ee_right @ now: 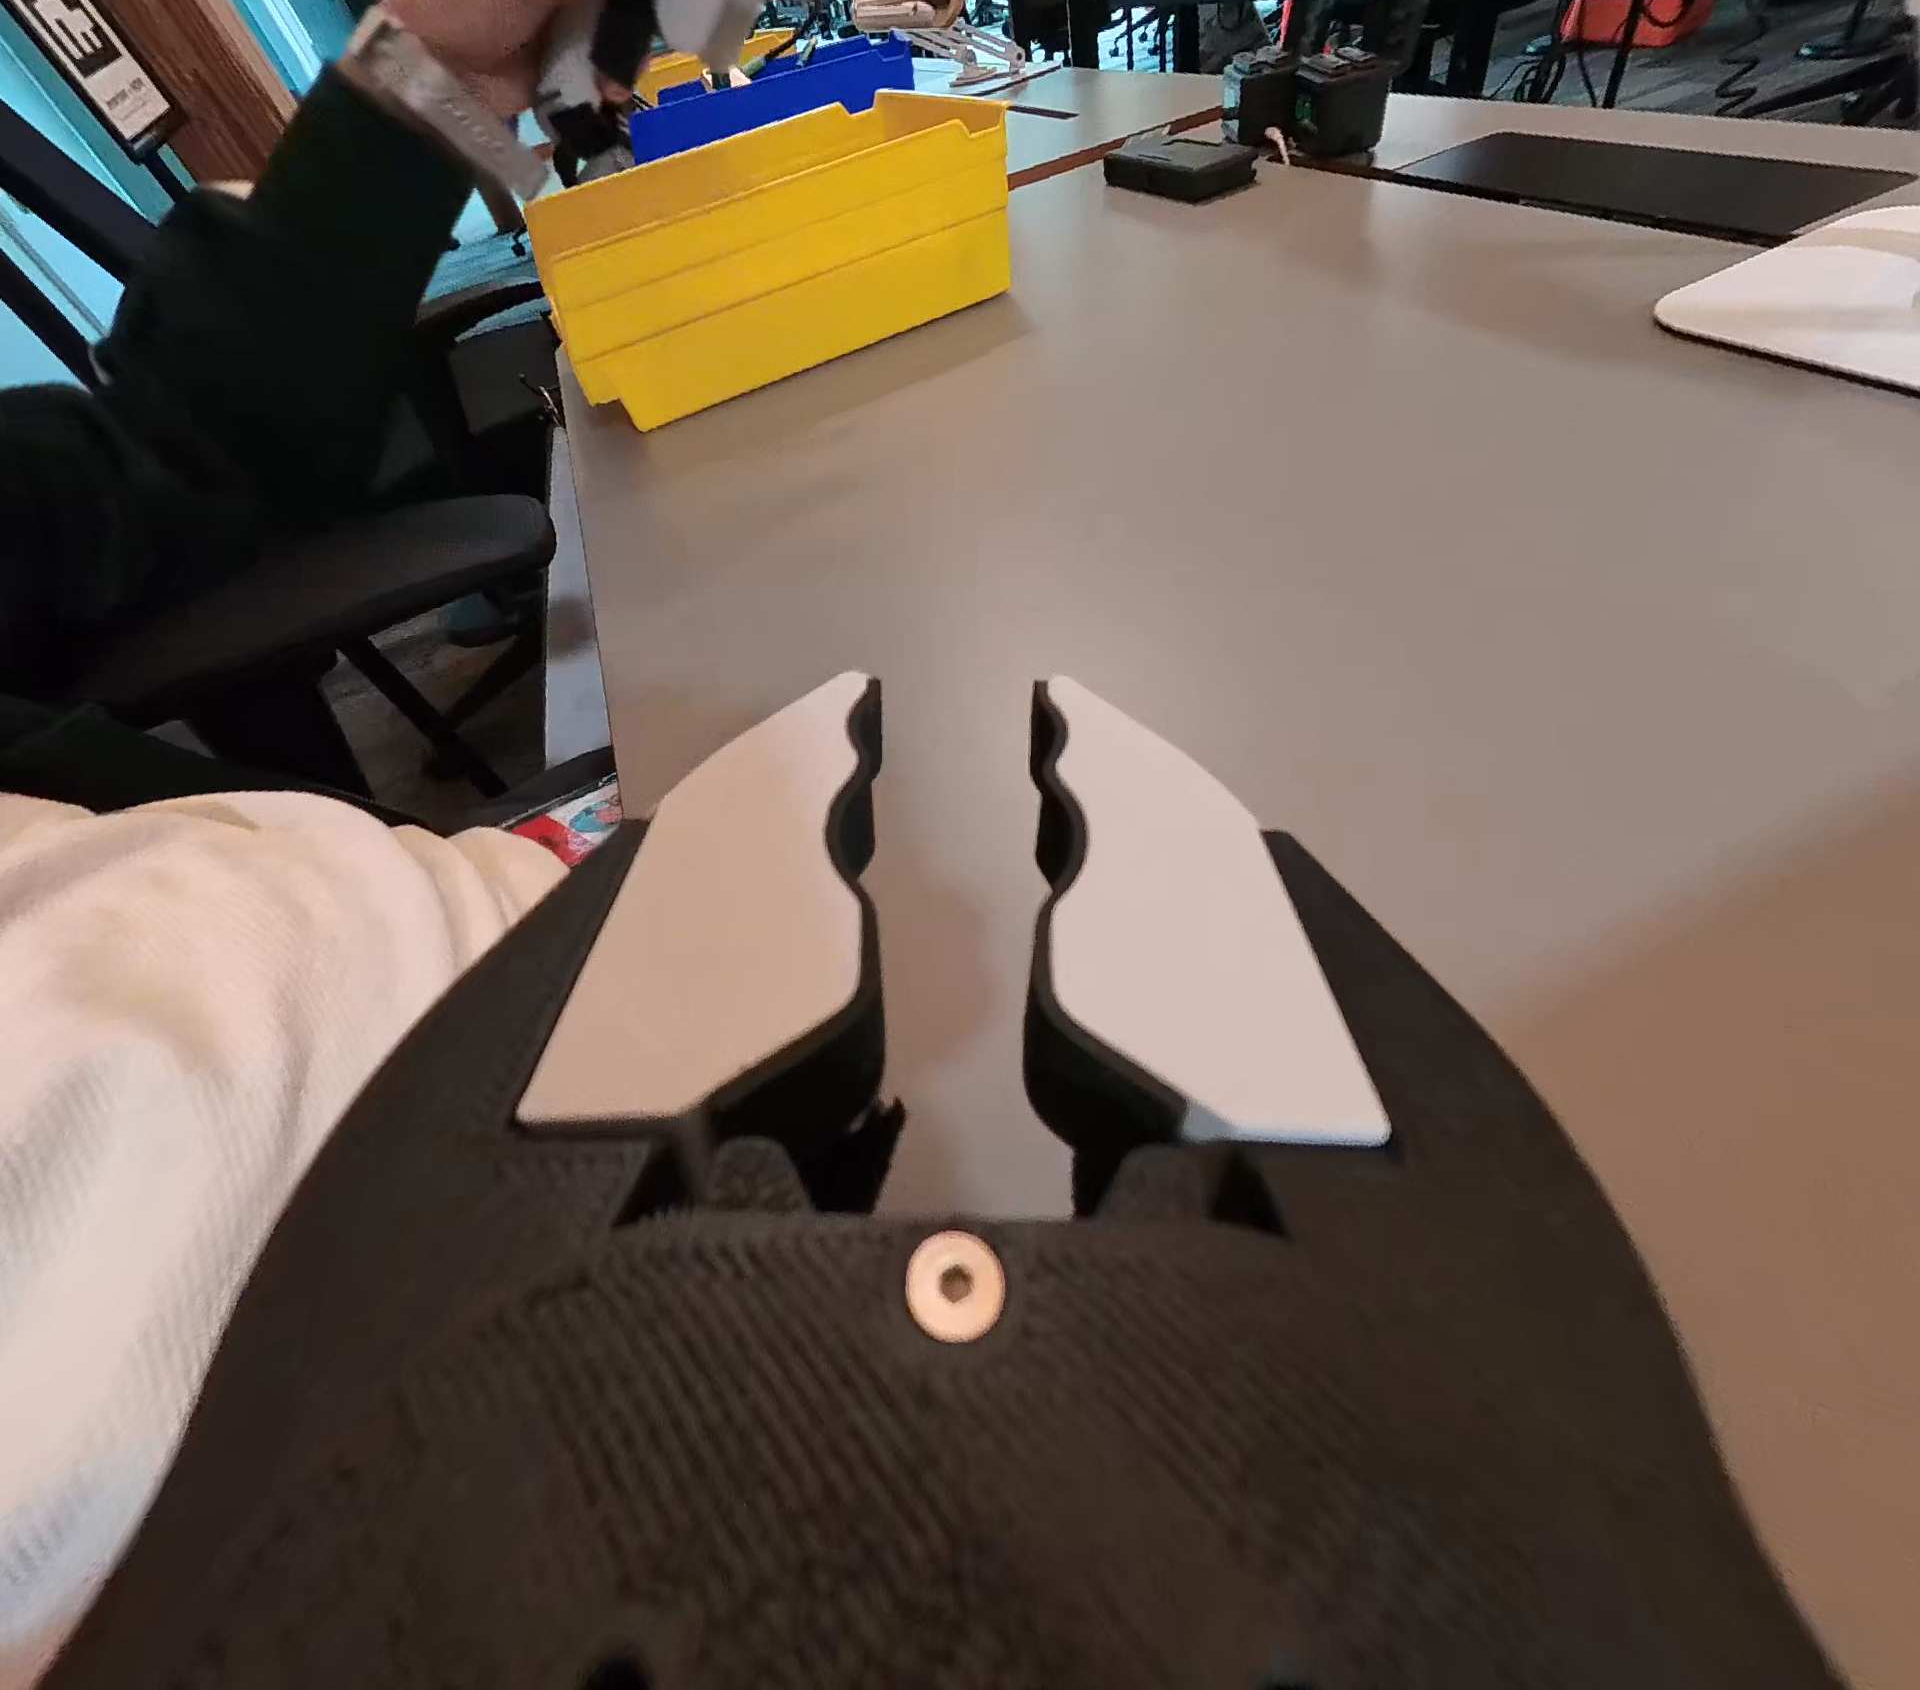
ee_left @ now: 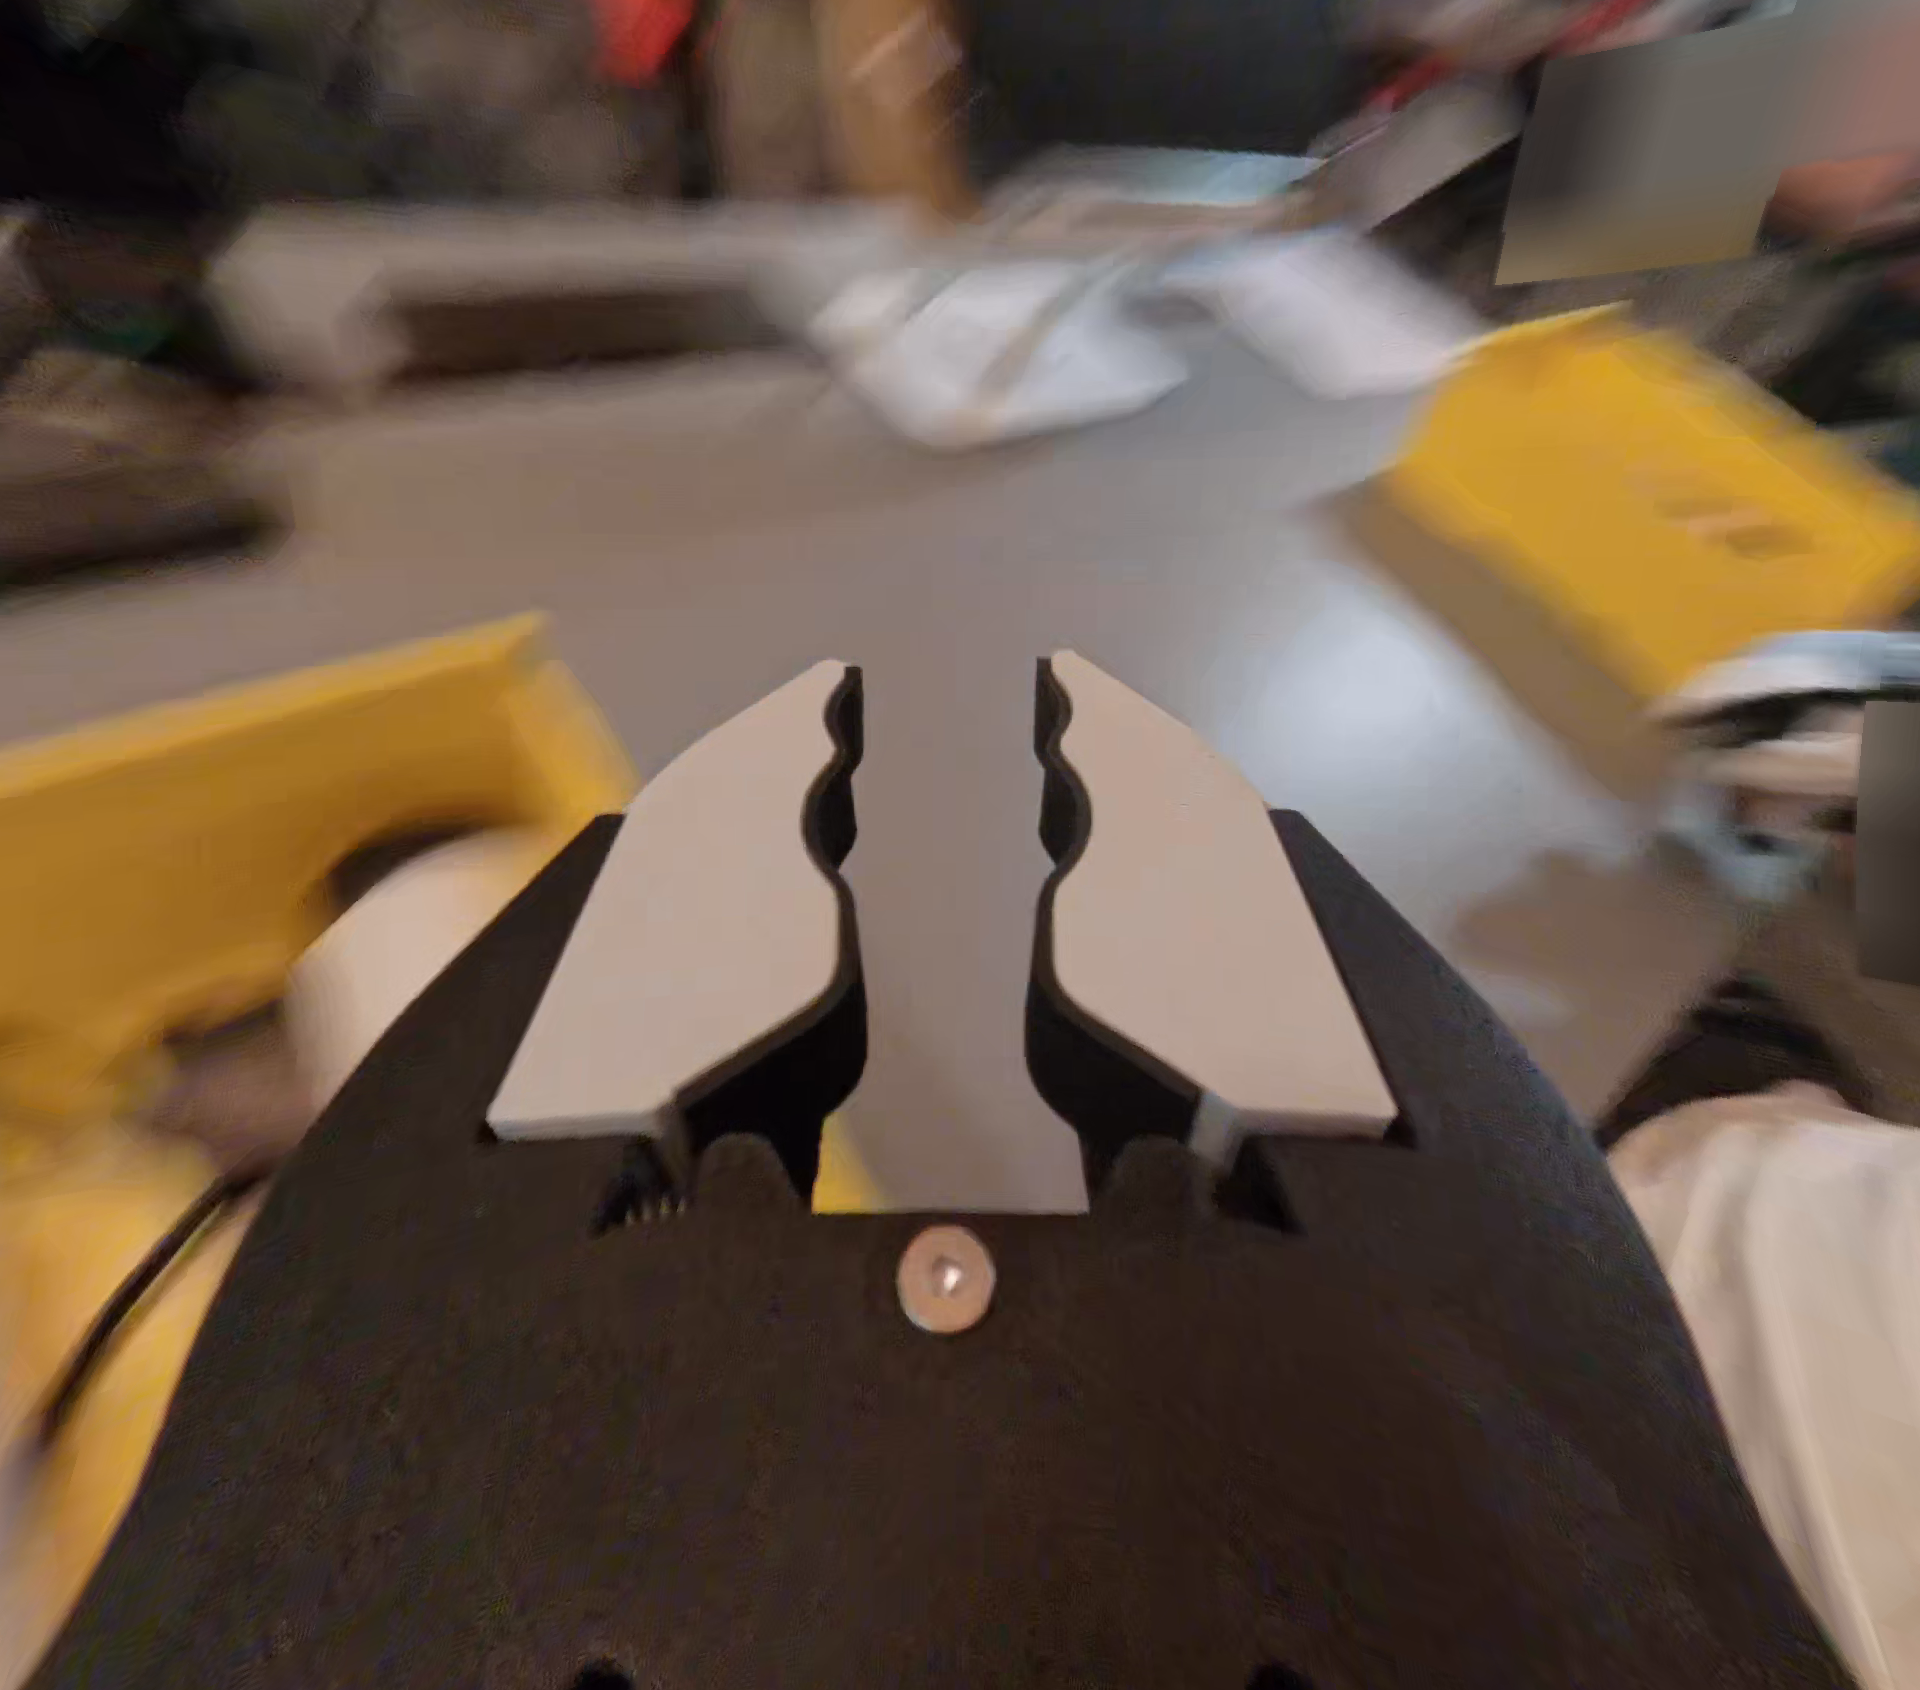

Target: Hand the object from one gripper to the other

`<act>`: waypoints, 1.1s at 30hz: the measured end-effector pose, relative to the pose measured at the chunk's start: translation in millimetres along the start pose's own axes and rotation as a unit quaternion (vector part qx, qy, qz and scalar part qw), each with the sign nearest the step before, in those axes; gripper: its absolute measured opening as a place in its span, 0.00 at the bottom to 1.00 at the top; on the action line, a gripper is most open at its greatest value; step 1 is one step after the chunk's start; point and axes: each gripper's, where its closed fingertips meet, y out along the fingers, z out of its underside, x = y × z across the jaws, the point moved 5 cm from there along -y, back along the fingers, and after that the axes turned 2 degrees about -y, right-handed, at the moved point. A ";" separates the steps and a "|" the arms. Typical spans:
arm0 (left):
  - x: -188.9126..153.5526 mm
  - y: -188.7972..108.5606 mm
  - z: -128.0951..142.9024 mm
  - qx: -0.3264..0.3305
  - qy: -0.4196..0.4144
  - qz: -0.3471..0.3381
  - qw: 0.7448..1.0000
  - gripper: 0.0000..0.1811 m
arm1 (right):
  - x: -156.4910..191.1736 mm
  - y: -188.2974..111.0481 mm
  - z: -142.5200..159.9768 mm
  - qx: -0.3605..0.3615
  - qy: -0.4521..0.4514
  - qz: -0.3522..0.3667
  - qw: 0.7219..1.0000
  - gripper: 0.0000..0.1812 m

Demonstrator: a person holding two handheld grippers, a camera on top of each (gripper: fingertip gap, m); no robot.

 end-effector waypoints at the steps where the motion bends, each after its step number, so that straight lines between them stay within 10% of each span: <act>1: 40.9 -7.3 10.2 0.068 -0.039 -0.085 0.993 0.20 | 0.9 1.5 0.4 0.003 -0.004 -0.001 1.000 0.15; 9: 196.0 -6.0 93.1 0.306 -0.258 -0.252 0.881 0.15 | 9.8 9.9 5.1 0.038 -0.062 0.000 0.997 0.14; 20: 204.4 1.1 88.4 0.311 -0.190 -0.286 0.886 0.03 | 13.0 6.3 -0.8 0.023 -0.070 0.001 0.997 0.14; 24: 170.2 -22.4 31.1 0.205 -0.114 -0.278 0.932 0.03 | 9.8 9.5 -1.1 0.018 -0.055 -0.001 0.998 0.14; 28: 71.9 -14.1 -38.2 0.055 0.013 -0.099 0.994 0.03 | 9.5 19.2 -14.1 -0.011 -0.049 -0.002 0.999 0.14; 33: -82.0 19.1 -60.2 -0.069 0.166 0.151 0.972 0.03 | 21.9 29.4 -23.2 -0.041 -0.058 -0.028 0.997 0.15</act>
